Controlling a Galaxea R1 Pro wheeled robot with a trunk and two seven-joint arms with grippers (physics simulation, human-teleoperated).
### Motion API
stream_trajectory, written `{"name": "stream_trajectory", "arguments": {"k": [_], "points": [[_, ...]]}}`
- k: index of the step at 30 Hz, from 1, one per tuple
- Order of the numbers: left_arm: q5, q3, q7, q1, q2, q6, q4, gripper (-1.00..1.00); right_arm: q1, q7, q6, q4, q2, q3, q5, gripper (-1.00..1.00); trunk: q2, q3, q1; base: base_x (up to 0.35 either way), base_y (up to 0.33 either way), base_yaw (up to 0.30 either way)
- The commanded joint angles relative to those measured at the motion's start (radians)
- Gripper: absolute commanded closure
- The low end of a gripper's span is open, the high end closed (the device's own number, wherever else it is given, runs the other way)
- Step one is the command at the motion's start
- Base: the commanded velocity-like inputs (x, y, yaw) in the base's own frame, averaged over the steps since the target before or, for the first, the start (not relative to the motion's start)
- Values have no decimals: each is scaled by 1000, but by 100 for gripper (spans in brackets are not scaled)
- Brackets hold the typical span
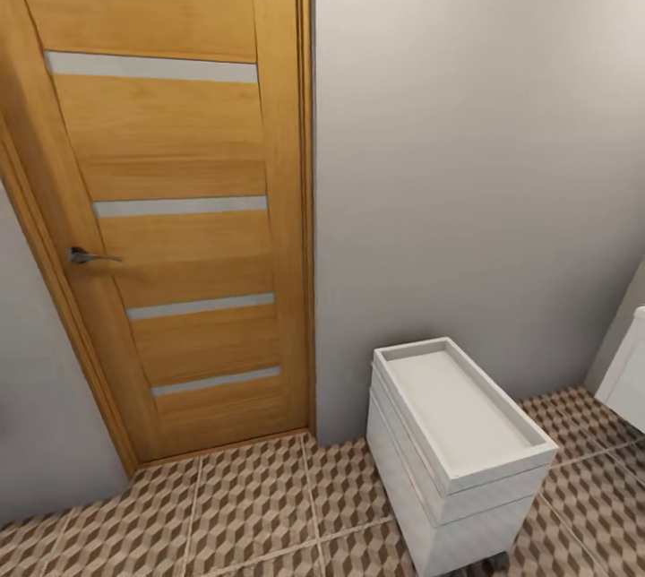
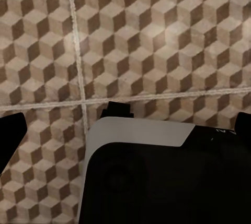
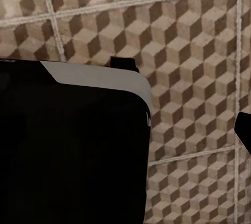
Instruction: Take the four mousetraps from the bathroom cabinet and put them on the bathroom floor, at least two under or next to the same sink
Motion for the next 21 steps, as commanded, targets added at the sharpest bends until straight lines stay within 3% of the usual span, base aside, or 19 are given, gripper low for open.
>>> {"name": "stream_trajectory", "arguments": {"k": [1, 21], "points": [[8, -9, 3, -1, 0, -3, 1, -100, -1, -5, -4, 3, 0, -9, 11, -100, -1, -2, 0, 0, 0, 292], [8, -8, 3, -1, 0, -3, 0, -100, -1, -5, -13, 3, 0, -11, 8, -100, -1, -16, 0, 0, 0, 288]]}}
